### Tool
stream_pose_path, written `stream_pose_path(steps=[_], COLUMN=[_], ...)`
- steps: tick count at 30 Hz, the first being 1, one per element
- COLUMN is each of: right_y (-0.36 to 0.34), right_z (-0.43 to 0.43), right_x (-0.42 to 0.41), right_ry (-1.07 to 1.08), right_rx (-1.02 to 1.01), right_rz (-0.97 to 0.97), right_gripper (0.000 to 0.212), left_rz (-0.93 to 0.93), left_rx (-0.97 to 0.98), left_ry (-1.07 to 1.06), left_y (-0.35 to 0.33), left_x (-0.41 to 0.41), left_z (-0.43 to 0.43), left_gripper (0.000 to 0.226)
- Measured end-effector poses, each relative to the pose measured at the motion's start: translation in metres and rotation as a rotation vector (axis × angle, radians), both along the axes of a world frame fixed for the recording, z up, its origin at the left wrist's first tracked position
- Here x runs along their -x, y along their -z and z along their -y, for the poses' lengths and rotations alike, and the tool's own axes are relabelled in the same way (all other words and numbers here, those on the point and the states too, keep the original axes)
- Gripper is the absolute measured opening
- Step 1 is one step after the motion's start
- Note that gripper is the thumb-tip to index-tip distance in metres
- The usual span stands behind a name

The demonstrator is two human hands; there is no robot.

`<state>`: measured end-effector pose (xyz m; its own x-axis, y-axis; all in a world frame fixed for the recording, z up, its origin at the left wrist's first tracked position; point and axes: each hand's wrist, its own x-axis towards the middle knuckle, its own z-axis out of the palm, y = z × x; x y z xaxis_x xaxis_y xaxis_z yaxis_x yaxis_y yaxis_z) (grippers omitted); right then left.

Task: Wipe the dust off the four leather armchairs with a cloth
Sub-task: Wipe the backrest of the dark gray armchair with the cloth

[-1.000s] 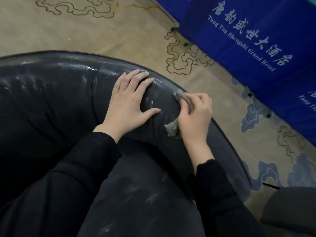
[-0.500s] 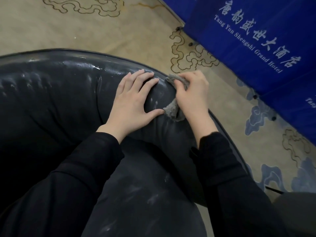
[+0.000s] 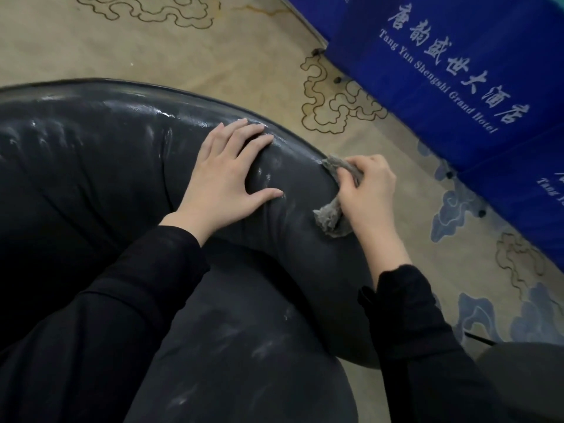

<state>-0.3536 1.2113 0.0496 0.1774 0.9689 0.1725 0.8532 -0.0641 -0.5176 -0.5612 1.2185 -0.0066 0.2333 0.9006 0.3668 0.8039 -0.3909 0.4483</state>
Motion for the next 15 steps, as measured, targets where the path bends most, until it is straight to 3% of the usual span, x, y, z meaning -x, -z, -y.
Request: stream_pose_path(steps=[15], right_y=[0.008], right_z=[0.053], right_x=[-0.014], right_ry=[0.057], right_rx=[-0.123], right_rz=[-0.069], right_gripper=[0.011], left_rz=[-0.077], left_rx=[0.037], left_ry=[0.179], left_y=[-0.002], left_x=[-0.041], left_z=[0.024], left_gripper=[0.082])
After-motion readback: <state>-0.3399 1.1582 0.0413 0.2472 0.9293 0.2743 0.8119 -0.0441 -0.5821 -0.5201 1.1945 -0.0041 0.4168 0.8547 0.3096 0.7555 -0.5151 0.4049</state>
